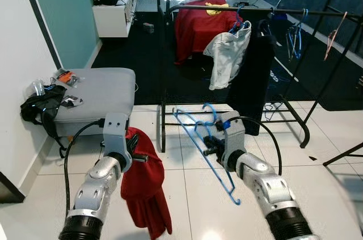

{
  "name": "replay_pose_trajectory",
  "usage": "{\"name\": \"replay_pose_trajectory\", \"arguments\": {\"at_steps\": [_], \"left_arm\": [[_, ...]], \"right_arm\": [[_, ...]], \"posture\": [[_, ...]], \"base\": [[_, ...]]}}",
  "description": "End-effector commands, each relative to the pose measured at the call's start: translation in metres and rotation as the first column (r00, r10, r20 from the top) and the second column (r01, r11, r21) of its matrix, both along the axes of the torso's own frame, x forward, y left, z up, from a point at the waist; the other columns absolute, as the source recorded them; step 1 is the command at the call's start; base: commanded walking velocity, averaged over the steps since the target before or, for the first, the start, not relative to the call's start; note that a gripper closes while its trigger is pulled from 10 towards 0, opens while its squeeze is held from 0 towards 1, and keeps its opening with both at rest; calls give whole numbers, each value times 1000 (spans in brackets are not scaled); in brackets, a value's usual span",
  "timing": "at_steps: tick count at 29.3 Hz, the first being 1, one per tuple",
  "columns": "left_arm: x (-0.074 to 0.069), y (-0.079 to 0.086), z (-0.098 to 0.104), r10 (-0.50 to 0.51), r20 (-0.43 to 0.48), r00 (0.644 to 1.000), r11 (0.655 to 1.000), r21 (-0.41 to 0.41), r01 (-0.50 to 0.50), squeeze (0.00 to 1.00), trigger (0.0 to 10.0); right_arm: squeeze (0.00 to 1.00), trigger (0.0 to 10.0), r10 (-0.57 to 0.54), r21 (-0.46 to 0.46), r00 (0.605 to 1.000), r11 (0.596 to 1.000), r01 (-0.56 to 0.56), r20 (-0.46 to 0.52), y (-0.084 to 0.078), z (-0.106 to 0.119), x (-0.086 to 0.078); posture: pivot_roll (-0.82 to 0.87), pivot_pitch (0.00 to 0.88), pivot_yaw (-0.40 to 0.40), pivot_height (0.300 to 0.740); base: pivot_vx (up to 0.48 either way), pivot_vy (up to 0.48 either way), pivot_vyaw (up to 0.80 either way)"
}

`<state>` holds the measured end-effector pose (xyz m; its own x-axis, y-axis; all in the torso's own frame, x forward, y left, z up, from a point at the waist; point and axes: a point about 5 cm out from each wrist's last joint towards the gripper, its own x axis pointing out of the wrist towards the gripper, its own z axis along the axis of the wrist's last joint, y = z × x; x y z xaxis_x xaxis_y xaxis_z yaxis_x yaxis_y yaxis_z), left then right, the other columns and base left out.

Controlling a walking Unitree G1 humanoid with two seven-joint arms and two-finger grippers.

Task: Hang hanger

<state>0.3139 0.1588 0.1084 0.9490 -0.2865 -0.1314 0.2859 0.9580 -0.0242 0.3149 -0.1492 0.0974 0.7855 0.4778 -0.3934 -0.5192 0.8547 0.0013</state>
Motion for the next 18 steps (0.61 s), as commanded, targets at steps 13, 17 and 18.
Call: {"name": "replay_pose_trajectory", "arguments": {"at_steps": [13, 17, 18], "left_arm": [[1, 26, 32, -420, 45, 906, 792, 505, 343, 0, 10000], [11, 29, 41, -408, 79, 910, 783, 543, 304, 0, 10000], [16, 31, 42, -392, 77, 917, 772, 570, 282, 0, 10000]], "right_arm": [[0, 10000, 198, -109, 978, 973, -204, -67, 0, -12, -17], [0, 10000, 278, -127, 960, 951, -282, -42, 13, -5, -22], [0, 10000, 329, -120, 943, 936, -332, -42, 22, -1, -26]], "posture": [[-49, 0, -28, 740], [-59, 0, -20, 740], [-61, 0, -17, 740]], "base": [[0, 0, 0], [0, 0, 0], [0, 0, 0]]}}
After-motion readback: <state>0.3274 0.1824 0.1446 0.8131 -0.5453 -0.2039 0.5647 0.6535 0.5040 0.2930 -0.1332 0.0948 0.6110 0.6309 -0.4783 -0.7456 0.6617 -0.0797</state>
